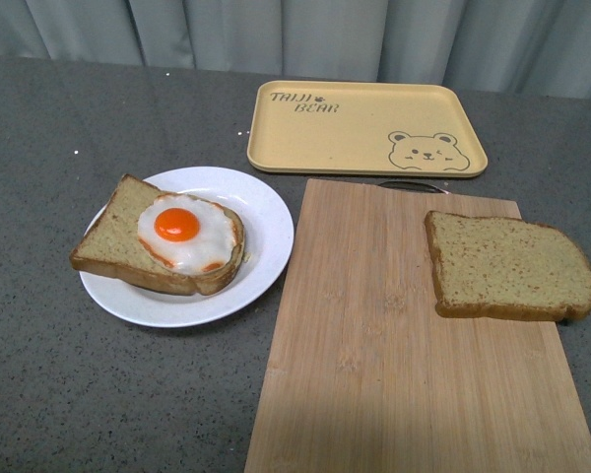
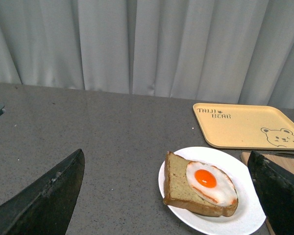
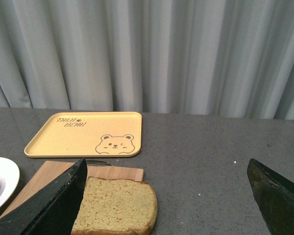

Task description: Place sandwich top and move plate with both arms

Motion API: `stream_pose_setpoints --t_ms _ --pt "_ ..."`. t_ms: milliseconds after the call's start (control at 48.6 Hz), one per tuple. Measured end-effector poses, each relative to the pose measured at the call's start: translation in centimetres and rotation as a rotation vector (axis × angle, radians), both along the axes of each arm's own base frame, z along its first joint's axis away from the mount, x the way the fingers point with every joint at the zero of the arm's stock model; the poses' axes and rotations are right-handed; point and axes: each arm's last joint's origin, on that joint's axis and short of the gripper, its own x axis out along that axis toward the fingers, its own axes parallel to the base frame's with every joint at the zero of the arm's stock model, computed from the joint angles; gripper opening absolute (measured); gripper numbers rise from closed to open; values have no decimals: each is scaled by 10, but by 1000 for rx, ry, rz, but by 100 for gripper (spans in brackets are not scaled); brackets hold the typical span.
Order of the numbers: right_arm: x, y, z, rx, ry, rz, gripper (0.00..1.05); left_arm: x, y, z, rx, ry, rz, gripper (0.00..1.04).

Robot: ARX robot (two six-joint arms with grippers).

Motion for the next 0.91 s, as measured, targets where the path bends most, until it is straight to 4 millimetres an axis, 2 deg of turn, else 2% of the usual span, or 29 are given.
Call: stream_pose_setpoints --t_ms 741,844,906 --pt "0 0 0 0 0 -2 95 0 0 0 0 0 0 98" --pt "3 1 5 -125 -19 -216 95 0 0 0 0 0 0 98" --pt "6 -1 2 -202 59 -330 95 0 0 0 0 0 1 98"
